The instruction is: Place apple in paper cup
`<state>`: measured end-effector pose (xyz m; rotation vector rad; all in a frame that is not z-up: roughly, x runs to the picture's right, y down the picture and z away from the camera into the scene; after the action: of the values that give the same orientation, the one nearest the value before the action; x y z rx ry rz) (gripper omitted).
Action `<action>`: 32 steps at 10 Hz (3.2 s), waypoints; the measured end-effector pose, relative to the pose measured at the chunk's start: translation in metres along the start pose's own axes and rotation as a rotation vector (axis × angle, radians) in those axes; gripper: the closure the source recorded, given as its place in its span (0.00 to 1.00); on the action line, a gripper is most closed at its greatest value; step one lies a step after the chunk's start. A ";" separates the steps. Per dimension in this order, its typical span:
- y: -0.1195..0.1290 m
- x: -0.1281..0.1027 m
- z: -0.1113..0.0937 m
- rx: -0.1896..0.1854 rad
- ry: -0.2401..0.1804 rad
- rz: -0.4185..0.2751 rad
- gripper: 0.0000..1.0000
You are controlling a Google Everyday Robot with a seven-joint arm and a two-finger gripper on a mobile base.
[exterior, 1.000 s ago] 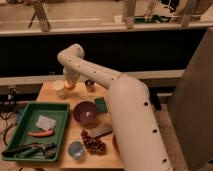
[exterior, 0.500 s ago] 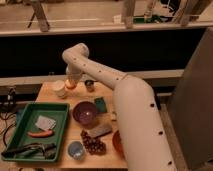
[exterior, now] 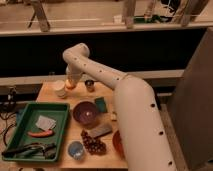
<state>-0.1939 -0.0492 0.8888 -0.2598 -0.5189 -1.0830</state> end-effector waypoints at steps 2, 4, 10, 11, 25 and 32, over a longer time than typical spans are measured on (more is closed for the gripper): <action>0.001 0.001 0.000 0.000 0.000 0.001 0.99; 0.000 0.000 0.000 0.000 0.000 0.001 0.99; 0.000 0.001 -0.011 0.043 -0.004 -0.006 0.99; 0.000 0.005 -0.021 0.053 -0.002 -0.011 0.99; -0.037 -0.006 -0.010 0.076 -0.034 -0.115 0.99; -0.049 -0.007 -0.004 0.088 -0.057 -0.138 0.99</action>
<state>-0.2393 -0.0678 0.8797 -0.1803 -0.6407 -1.1857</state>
